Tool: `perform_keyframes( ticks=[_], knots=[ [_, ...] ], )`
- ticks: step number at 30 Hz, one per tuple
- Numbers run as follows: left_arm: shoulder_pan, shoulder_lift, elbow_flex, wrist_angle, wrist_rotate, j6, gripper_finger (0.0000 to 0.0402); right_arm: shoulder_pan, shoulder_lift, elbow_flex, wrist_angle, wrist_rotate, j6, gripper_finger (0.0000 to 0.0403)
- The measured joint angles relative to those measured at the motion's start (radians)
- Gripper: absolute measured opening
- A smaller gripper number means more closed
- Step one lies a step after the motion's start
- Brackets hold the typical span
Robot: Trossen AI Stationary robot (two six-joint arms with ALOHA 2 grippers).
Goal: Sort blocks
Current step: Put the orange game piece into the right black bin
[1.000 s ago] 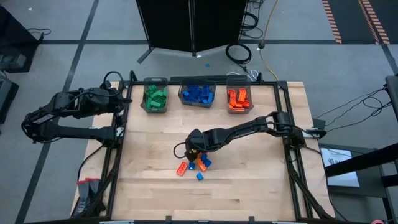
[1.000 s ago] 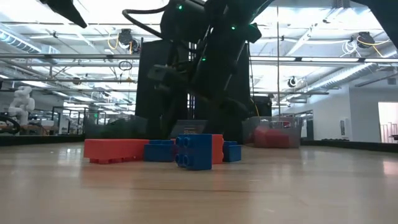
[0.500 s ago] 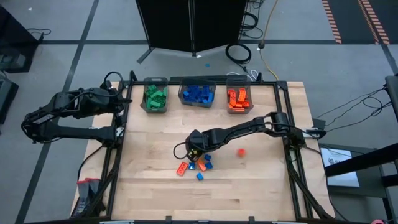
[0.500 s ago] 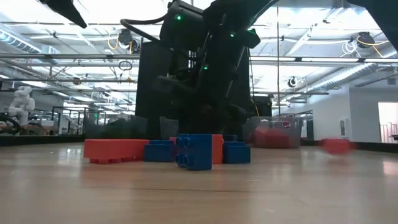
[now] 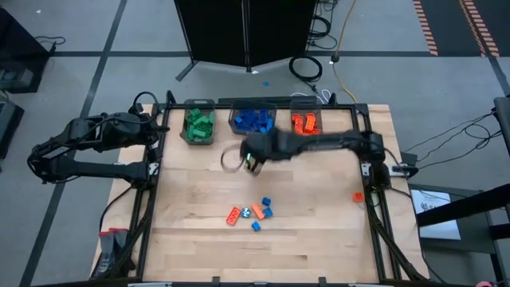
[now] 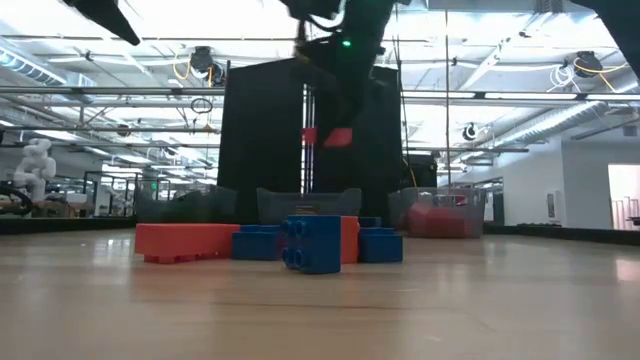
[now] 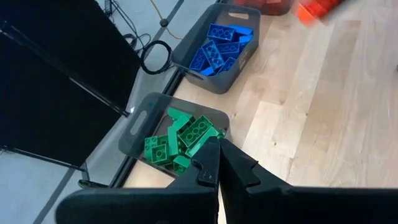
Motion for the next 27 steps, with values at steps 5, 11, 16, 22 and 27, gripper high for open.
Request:
perform_keyframes(
  ticks=[5,11,16,22,27],
  knots=[
    [0.0,0.0,0.0,0.0,0.0,-0.007,0.0,-0.147,-0.113,-0.047,-0.115,0.064,-0.13,0.0117],
    [0.0,0.0,0.0,0.0,-0.001,-0.008,0.0,-0.376,-0.313,-0.288,-0.036,0.065,-0.163,0.0117],
    [0.0,0.0,0.0,0.006,-0.001,-0.008,0.0,-0.557,-0.377,-0.47,0.134,-0.076,-0.111,0.0117],
    [0.0,0.0,0.0,0.041,-0.004,-0.009,0.0,-0.635,-0.305,-0.58,0.286,-0.115,-0.016,0.0117],
    [0.0,0.0,0.0,0.039,-0.006,-0.01,0.0,-0.654,-0.242,-0.581,0.296,-0.116,-0.014,0.0117]
  ],
)
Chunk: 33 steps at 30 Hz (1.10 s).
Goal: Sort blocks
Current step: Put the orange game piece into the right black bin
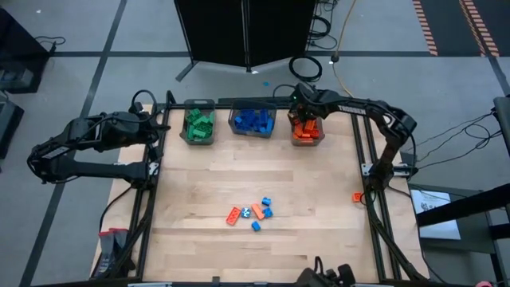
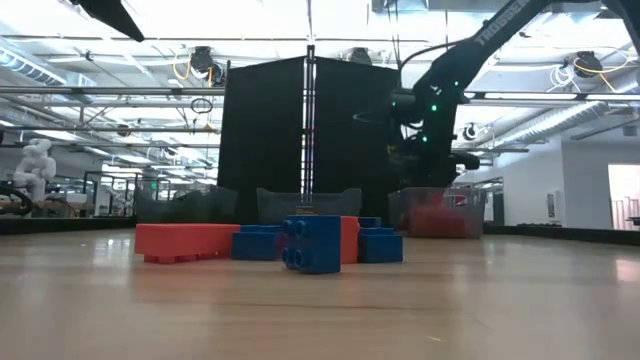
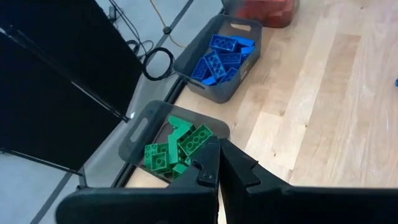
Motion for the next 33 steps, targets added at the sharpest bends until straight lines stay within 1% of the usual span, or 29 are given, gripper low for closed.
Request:
perform_keyframes(
  ticks=[2,7,9,11,14,17,20,22,23,25,27,28,31,33],
  knots=[
    [0.0,0.0,0.0,0.0,0.0,0.0,0.0,-0.003,0.01,0.0,0.002,-0.013,-0.015,0.0143],
    [0.0,0.0,0.0,0.0,0.0,0.001,0.0,-0.004,0.008,0.017,0.009,-0.048,-0.068,0.0242],
    [0.0,0.0,0.0,-0.001,0.0,0.001,0.0,-0.005,0.008,0.043,0.004,-0.086,-0.1,0.0268],
    [0.0,0.0,0.0,-0.001,0.0,0.001,0.0,-0.004,0.007,0.084,-0.016,-0.132,-0.132,0.0283],
    [0.0,0.0,0.0,-0.002,0.0,0.001,0.0,0.007,-0.006,0.173,-0.098,-0.21,-0.22,0.0289],
    [0.0,0.0,0.0,-0.009,0.0,0.001,0.0,0.048,-0.051,0.28,-0.196,-0.292,-0.317,0.029],
    [0.0,0.0,0.0,-0.009,0.0,0.002,0.0,0.118,-0.102,0.351,-0.336,-0.311,-0.384,0.0291],
    [0.0,0.0,0.0,-0.012,0.0,0.001,0.0,0.176,-0.142,0.361,-0.463,-0.301,-0.406,0.0291],
    [0.0,0.0,0.0,-0.016,0.0,0.001,0.0,0.209,-0.165,0.356,-0.531,-0.281,-0.404,0.0291],
    [0.0,0.0,0.0,-0.021,0.0,0.001,0.0,0.277,-0.206,0.32,-0.667,-0.209,-0.363,0.0292],
    [0.0,0.0,0.0,-0.028,0.0,0.002,0.0,0.341,-0.237,0.26,-0.782,-0.155,-0.286,0.0292],
    [0.0,0.0,0.0,-0.03,0.0,0.002,0.0,0.368,-0.253,0.222,-0.817,-0.145,-0.242,0.0292],
    [0.0,0.0,0.0,-0.03,0.0,0.01,0.0,0.444,-0.298,0.097,-0.895,-0.163,-0.133,0.0292],
    [0.0,0.0,0.0,-0.03,0.0,0.026,0.0,0.489,-0.315,0.01,-0.891,-0.207,-0.091,0.0292]
  ],
)
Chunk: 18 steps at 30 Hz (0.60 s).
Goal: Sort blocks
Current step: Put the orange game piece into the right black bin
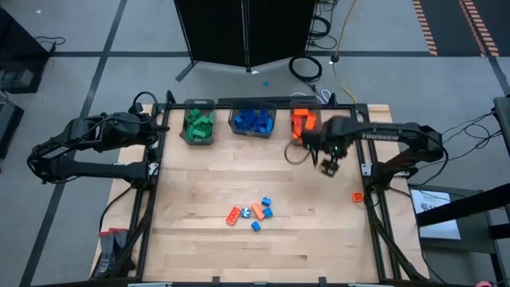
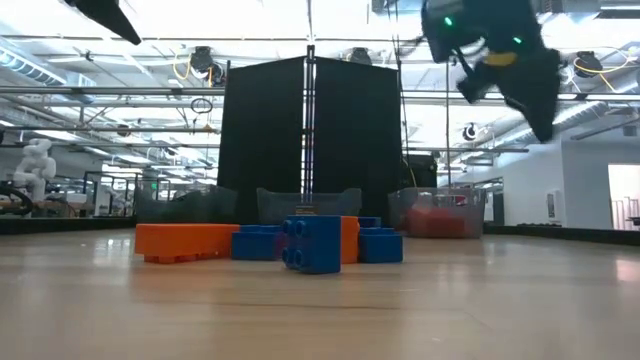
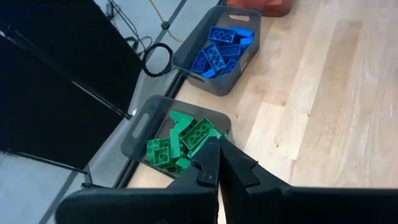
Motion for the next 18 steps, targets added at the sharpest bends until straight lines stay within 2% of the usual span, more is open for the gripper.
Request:
perform_keyframes(
  ticks=[4,8,18],
  knots=[
    [0.0,0.0,0.0,0.0,0.0,0.01,0.0,0.077,0.0,-0.137,0.019,-0.105,0.041,0.0292],
    [0.0,0.0,0.0,0.0,0.0,0.003,0.0,0.134,0.0,-0.235,0.018,-0.158,0.051,0.0293],
    [0.0,0.0,0.0,0.001,0.005,-0.025,0.0,0.19,0.001,-0.328,0.001,-0.307,0.07,0.0293]
  ],
)
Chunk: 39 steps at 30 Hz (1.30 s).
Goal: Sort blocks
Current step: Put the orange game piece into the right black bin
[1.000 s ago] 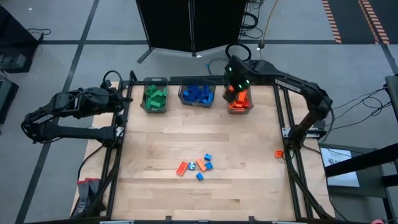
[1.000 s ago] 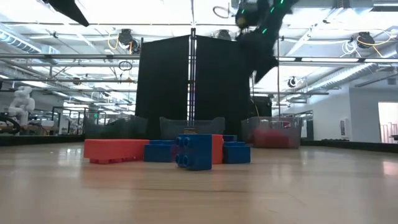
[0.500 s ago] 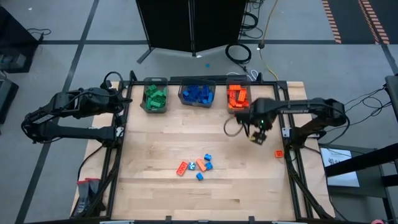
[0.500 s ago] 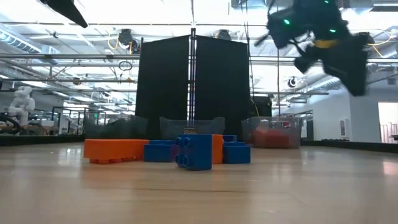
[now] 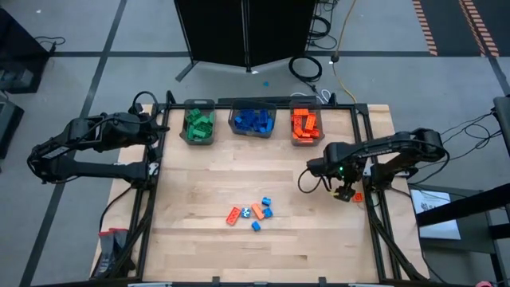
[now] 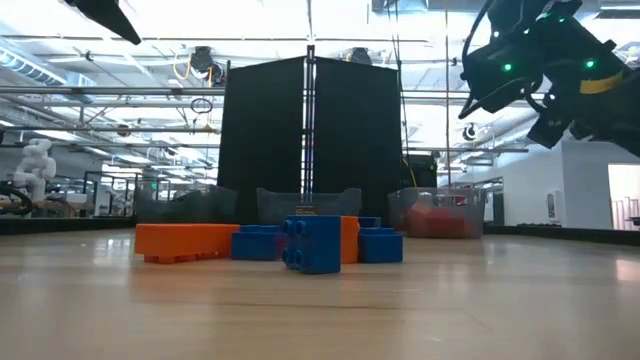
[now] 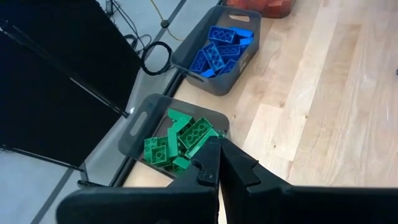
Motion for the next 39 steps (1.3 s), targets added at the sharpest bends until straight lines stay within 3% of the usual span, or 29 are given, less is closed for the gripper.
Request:
perform_keyframes(
  ticks=[12,27,39],
  knots=[
    [0.0,0.0,0.0,0.002,0.0,-0.026,0.0,0.069,0.027,0.0,0.091,-0.033,0.025,0.0293],
    [0.0,0.0,0.0,0.0,0.0,-0.022,0.0,0.139,0.361,-0.027,0.067,-0.028,-0.266,0.0293],
    [0.0,0.0,0.0,-0.004,0.0,-0.018,0.0,0.164,0.392,-0.027,0.175,-0.042,-0.333,0.0293]
  ],
)
